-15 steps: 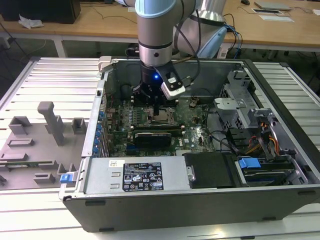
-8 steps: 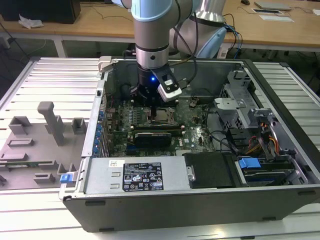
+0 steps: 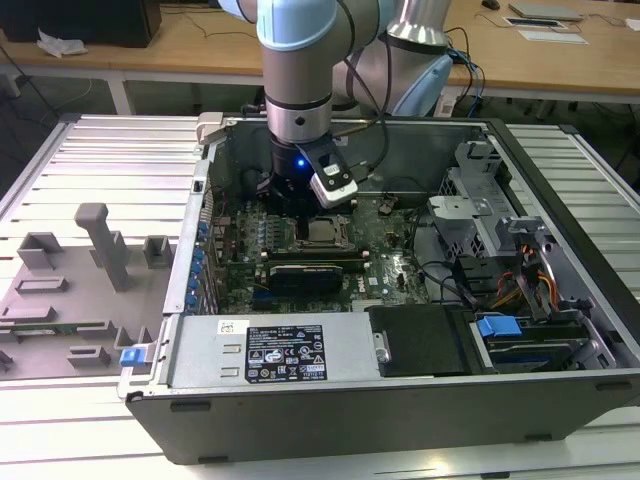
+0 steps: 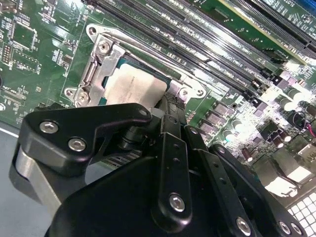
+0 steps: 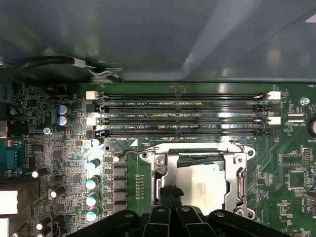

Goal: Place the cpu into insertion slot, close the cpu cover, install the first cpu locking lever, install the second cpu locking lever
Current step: 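Close the cpu cover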

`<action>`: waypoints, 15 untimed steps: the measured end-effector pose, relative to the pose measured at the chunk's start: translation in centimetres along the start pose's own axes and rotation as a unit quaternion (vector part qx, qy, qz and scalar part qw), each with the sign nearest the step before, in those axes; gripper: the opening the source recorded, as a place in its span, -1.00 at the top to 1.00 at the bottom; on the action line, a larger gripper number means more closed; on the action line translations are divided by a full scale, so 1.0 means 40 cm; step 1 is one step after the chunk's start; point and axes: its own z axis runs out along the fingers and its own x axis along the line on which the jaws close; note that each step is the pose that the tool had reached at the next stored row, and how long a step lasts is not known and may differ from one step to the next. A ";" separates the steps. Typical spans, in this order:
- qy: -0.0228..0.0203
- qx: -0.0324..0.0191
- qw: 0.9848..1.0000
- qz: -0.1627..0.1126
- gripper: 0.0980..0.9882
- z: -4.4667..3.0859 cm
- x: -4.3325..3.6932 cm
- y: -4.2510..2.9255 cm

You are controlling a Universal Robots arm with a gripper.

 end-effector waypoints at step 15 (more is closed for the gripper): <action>0.000 -0.001 1.000 -0.019 0.98 -0.003 0.000 0.001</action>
